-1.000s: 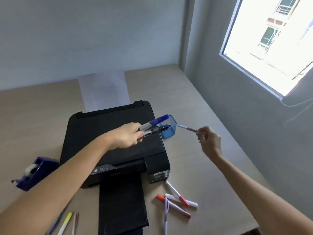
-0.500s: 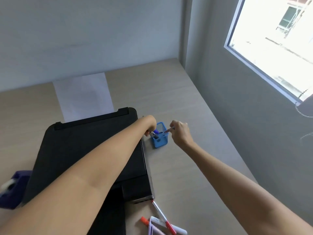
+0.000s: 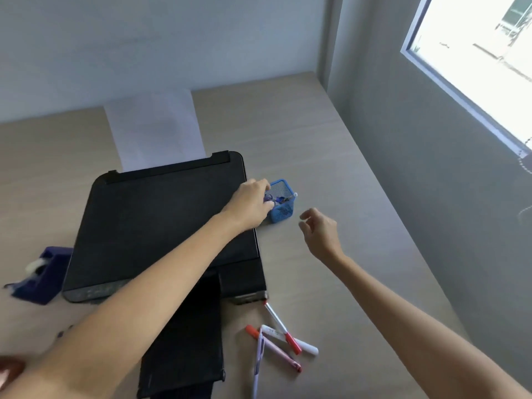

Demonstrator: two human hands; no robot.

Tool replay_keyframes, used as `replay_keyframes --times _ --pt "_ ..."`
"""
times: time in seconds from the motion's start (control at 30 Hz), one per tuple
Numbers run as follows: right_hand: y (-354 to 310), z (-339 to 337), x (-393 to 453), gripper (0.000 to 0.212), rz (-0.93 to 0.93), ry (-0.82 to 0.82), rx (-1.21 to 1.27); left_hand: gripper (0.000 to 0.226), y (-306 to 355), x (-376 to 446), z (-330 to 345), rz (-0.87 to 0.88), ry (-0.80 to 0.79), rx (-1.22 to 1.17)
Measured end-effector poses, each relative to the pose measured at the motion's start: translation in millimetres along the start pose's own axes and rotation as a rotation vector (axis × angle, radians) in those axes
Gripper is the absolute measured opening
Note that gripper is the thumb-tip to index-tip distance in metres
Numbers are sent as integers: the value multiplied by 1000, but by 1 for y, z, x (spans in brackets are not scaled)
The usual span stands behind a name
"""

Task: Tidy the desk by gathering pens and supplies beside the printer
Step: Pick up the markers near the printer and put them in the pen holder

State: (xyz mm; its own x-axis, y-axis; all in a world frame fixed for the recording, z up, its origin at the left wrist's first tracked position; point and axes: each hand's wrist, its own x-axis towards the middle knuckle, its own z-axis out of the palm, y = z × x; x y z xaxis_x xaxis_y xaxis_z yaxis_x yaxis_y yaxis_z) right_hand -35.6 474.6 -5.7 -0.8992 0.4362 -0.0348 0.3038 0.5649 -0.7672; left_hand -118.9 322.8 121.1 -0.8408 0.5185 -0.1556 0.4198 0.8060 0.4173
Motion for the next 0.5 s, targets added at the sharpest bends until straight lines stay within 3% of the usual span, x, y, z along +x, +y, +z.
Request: replay_keyframes --times 0.1,0.2,0.3,0.37,0.43,0.5 --pt "15 12 -61 13 46 -290 -112 16 -14 -77 10 103 79 -154" --pt "24 39 -110 28 119 -632 -281 7 -32 -150 53 35 -72 -196" --pt "26 60 -136 33 129 -670 -329 7 -53 -195 113 -143 -297 -120" --pt "25 65 -143 35 102 -656 -367 22 -62 -211 143 -284 -393 -66" --pt "24 64 -144 34 74 -665 -444 40 -67 -214 162 -392 -411 -39" --pt "25 63 -144 16 72 -661 -493 47 -68 -212 172 -446 -385 17"
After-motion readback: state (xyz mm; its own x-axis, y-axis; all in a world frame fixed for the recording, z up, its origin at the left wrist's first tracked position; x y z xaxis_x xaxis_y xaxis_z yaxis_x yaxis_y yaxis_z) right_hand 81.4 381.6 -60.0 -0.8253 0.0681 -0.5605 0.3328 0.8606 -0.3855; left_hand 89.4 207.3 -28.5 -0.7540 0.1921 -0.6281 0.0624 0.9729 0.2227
